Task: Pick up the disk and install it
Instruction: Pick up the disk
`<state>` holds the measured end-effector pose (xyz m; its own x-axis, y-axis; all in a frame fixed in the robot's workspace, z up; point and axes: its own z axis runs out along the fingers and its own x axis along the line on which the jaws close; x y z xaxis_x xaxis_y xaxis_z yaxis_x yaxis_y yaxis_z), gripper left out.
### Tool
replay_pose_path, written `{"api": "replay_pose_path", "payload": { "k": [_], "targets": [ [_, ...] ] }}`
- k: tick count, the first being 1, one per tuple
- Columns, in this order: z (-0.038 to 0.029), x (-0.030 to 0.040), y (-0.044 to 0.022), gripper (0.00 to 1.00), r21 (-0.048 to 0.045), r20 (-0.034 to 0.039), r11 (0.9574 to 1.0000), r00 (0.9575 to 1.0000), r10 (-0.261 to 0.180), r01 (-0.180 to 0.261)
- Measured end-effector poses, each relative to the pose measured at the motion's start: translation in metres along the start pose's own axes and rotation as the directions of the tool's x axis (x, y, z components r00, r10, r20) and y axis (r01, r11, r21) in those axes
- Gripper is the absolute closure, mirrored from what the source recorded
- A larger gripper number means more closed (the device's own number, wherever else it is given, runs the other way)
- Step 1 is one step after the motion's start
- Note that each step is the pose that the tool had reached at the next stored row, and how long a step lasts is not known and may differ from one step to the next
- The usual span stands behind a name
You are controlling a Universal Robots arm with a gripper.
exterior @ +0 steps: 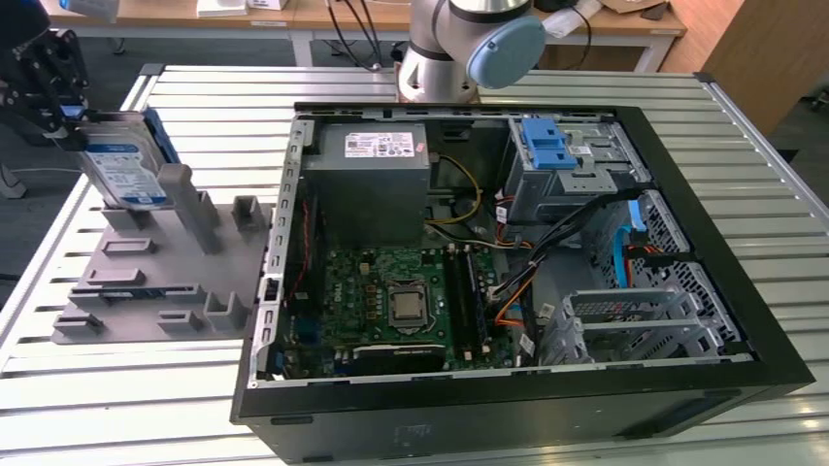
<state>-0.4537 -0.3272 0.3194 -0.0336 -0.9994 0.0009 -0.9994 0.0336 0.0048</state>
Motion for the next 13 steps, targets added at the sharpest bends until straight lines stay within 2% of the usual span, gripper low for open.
{"api": "replay_pose_path", "payload": {
  "k": [13],
  "targets": [
    [-0.0085, 0.0, 0.0, 0.64, -0.0001, 0.0, 1.0, 1.0, 0.0, 0.0]
  ]
}}
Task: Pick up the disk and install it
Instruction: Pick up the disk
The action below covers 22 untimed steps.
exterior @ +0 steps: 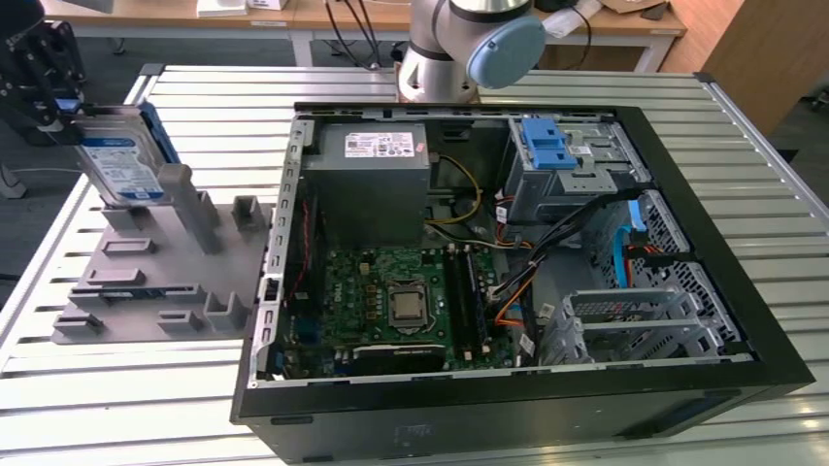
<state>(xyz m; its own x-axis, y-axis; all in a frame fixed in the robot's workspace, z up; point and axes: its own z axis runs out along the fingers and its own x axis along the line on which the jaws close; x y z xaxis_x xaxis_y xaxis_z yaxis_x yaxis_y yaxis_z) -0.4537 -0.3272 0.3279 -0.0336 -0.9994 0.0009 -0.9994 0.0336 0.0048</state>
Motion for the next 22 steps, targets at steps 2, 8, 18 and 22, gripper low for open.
{"api": "replay_pose_path", "payload": {
  "k": [2, 8, 18, 22],
  "targets": [
    [-0.001, 0.0, 0.0, 0.64, 0.0001, 0.0001, 1.0, 1.0, 0.0, 0.0],
    [-0.0024, 0.0, 0.0, 0.64, 0.0, 0.0, 1.0, 1.0, 0.0, 0.0],
    [-0.0065, 0.0, 0.0, 0.64, 0.0, 0.0, 1.0, 1.0, 0.0, 0.0],
    [-0.0093, 0.0, 0.0001, 0.64, 0.0, 0.0, 1.0, 1.0, 0.0, 0.0]
  ]
}}
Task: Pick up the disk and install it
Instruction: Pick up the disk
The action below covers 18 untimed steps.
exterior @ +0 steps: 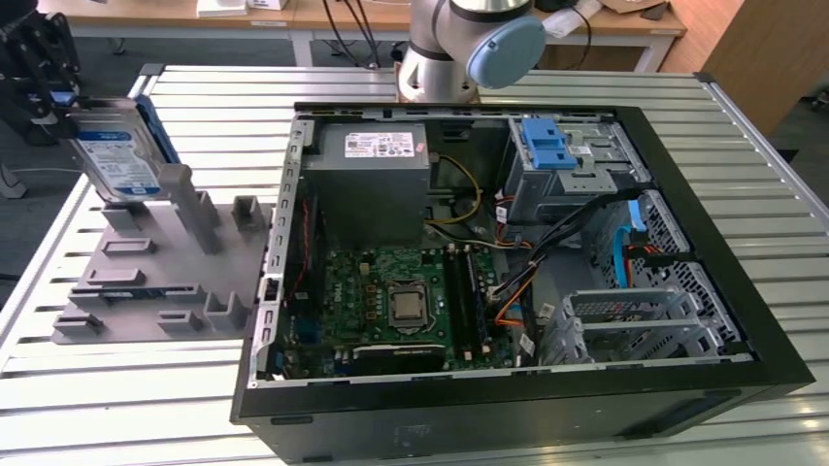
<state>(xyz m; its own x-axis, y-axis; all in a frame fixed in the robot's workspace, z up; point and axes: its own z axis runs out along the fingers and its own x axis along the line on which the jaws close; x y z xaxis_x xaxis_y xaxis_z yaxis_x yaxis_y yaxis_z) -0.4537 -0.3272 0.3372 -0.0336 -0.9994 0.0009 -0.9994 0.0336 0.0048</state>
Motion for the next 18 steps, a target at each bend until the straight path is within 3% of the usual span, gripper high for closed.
{"api": "replay_pose_path", "payload": {
  "k": [18],
  "targets": [
    [-0.0077, 0.0, 0.0, 0.64, -0.0001, 0.0, 1.0, 1.0, 0.0, 0.0]
  ]
}}
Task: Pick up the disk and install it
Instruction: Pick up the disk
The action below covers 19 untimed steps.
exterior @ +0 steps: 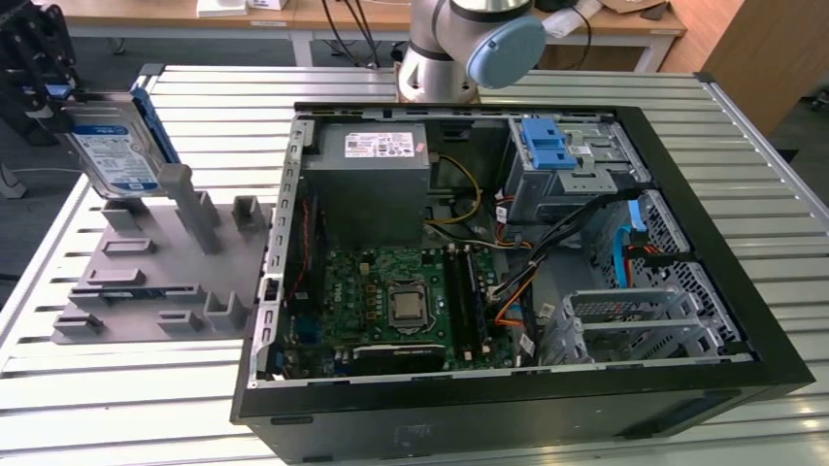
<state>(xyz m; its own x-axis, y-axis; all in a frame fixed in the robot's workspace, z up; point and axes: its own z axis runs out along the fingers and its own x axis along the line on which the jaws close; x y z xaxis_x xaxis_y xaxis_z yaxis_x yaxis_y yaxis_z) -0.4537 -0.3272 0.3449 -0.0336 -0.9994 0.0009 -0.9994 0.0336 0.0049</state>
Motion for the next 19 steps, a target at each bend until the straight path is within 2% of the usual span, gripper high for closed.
{"api": "replay_pose_path", "payload": {
  "k": [19],
  "targets": [
    [-0.0055, 0.0, 0.0, 0.64, 0.0003, 0.0001, 1.0, 1.0, 0.0, 0.0]
  ]
}}
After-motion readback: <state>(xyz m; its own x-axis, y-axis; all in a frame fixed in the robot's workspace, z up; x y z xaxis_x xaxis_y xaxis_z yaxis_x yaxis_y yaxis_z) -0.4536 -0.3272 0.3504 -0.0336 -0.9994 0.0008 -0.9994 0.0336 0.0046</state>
